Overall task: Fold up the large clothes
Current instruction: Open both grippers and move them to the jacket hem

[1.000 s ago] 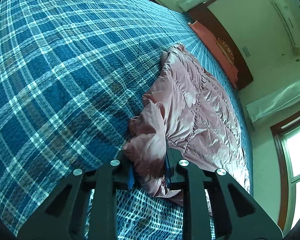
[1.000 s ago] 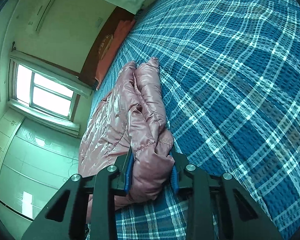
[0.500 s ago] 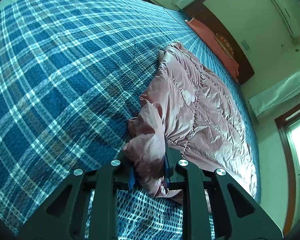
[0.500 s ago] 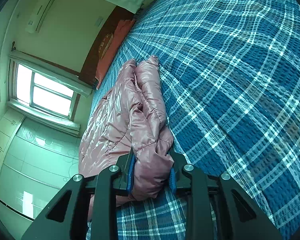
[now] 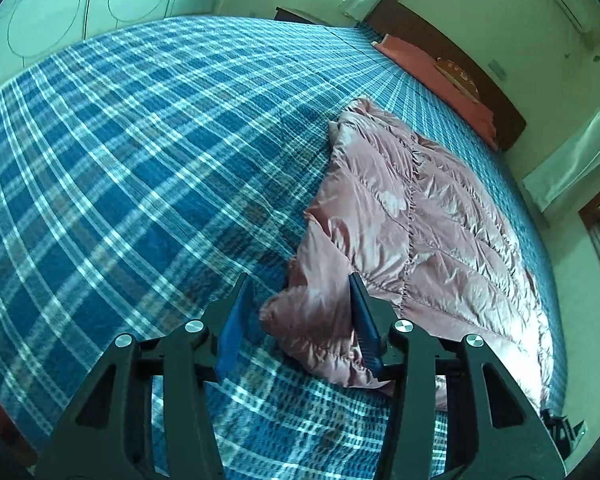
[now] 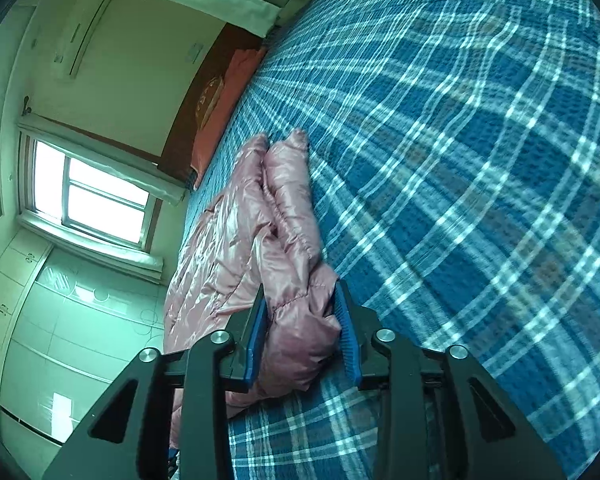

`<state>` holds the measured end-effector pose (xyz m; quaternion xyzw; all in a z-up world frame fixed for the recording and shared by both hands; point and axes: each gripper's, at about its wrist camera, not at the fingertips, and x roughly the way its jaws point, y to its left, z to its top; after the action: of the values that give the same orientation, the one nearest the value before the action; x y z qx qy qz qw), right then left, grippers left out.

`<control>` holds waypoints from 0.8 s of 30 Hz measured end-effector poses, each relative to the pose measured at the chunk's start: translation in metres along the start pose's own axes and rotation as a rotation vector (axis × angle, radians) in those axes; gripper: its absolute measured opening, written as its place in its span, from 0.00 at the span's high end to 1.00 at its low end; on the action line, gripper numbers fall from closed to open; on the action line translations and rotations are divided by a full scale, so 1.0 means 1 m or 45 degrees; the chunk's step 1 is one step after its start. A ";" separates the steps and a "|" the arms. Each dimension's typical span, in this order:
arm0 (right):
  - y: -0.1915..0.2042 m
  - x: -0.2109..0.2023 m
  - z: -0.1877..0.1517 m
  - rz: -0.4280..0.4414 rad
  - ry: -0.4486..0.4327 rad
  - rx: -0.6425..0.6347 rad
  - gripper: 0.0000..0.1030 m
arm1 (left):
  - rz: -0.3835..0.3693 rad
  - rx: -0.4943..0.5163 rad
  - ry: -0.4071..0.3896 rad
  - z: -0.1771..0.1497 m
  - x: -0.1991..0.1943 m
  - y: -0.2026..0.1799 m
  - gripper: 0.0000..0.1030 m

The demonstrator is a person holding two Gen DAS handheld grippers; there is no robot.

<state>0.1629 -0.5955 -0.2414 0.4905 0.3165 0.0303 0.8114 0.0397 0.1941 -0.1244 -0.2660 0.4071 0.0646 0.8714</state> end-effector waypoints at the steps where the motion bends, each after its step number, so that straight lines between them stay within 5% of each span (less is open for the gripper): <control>1: -0.004 -0.004 0.002 0.001 -0.009 0.010 0.59 | 0.016 0.013 -0.002 0.001 -0.001 0.000 0.51; 8: -0.006 -0.031 0.022 -0.213 -0.083 -0.059 0.59 | 0.148 0.134 -0.061 0.014 -0.014 -0.005 0.49; 15: 0.051 -0.036 0.039 -0.434 -0.138 -0.363 0.59 | 0.442 0.432 -0.307 0.037 -0.036 -0.040 0.49; 20: 0.122 -0.005 0.019 -0.398 -0.086 -0.609 0.59 | 0.297 0.529 -0.280 0.039 -0.032 -0.088 0.48; 24: 0.174 0.043 -0.010 -0.311 0.058 -0.780 0.59 | 0.169 0.590 -0.203 0.028 -0.011 -0.133 0.48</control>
<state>0.2374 -0.4824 -0.1237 0.1814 0.3673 0.0375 0.9115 0.0951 0.0965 -0.0468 -0.0259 0.3576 0.0475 0.9323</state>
